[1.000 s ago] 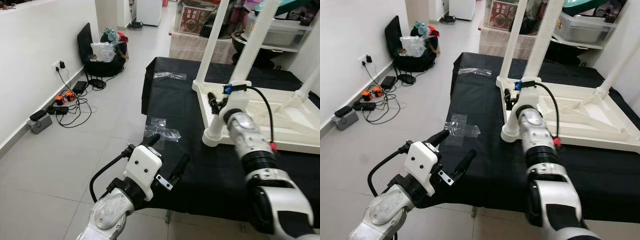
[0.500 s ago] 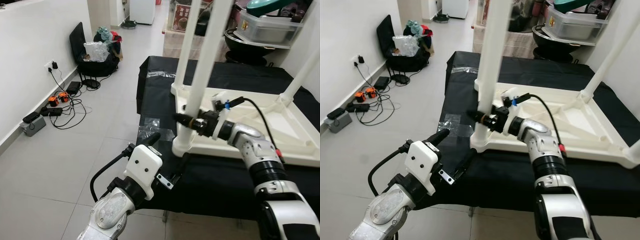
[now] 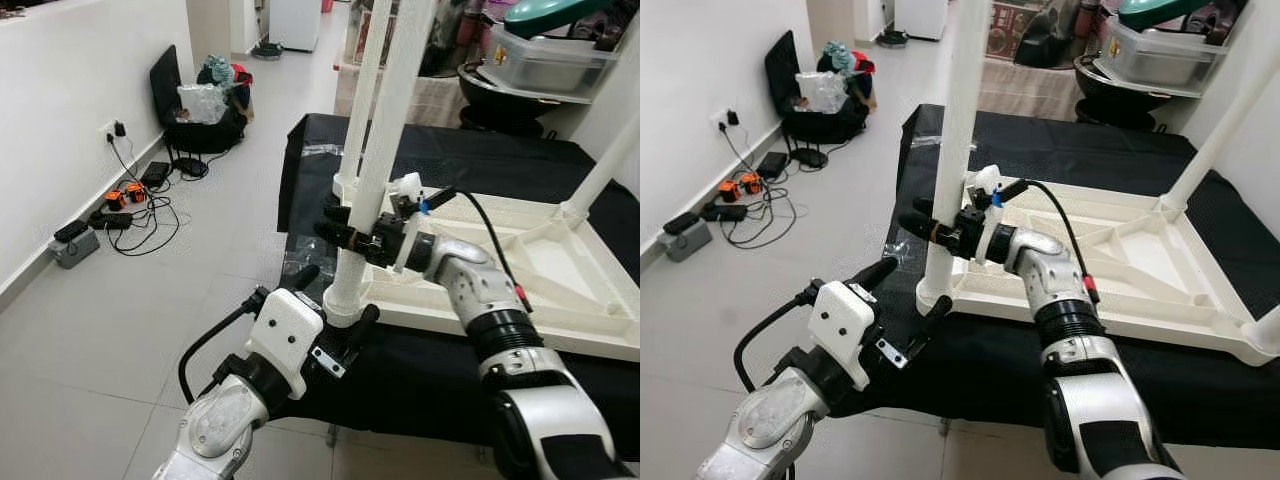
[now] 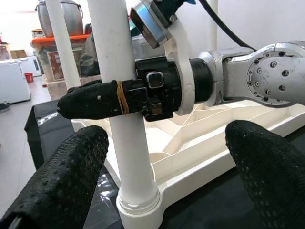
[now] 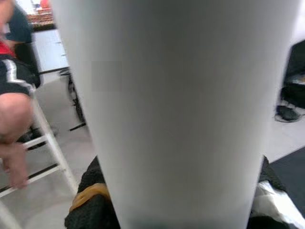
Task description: Building children table
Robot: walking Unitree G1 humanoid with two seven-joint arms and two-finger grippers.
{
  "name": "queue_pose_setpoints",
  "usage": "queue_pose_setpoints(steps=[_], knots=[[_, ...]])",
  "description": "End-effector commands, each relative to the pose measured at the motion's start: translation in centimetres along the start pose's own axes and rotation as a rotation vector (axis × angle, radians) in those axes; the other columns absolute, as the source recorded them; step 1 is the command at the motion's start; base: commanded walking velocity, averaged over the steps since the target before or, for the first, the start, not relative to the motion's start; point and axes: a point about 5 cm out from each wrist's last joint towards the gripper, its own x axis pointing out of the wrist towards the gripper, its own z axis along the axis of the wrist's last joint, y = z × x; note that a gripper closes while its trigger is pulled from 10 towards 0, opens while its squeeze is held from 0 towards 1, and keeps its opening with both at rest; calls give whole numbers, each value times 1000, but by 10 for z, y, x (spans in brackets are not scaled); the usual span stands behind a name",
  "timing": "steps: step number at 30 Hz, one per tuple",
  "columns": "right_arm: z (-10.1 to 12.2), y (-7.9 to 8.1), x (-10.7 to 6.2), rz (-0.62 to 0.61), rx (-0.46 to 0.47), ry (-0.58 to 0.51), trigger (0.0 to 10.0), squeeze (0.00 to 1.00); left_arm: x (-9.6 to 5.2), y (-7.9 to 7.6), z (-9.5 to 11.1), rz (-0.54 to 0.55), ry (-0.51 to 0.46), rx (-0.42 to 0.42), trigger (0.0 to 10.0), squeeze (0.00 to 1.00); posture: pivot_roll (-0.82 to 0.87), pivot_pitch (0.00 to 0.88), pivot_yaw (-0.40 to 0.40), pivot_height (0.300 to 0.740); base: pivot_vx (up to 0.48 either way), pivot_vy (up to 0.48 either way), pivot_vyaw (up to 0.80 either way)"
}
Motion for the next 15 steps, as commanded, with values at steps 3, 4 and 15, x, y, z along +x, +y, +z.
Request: queue_pose_setpoints(steps=[3, 4, 15], knots=[[-11, -14, -7, -191, 60, 10, 0, 0, 0, -1, 0, 5, -2, 2, 10000, 0, 81, 18, -107, 740, 0, 0, 0], [-14, -21, -10, -338, 72, 11, 0, 0, 0, -1, -1, 5, -2, 2, 10000, 0, 78, 12, -104, 740, 0, 0, 0], [-35, -49, -63, -1371, 47, 122, 0, 0, 0, -2, -2, 1, -1, 2, 10000, 0, 72, 0, -106, 740, 0, 0, 0]])
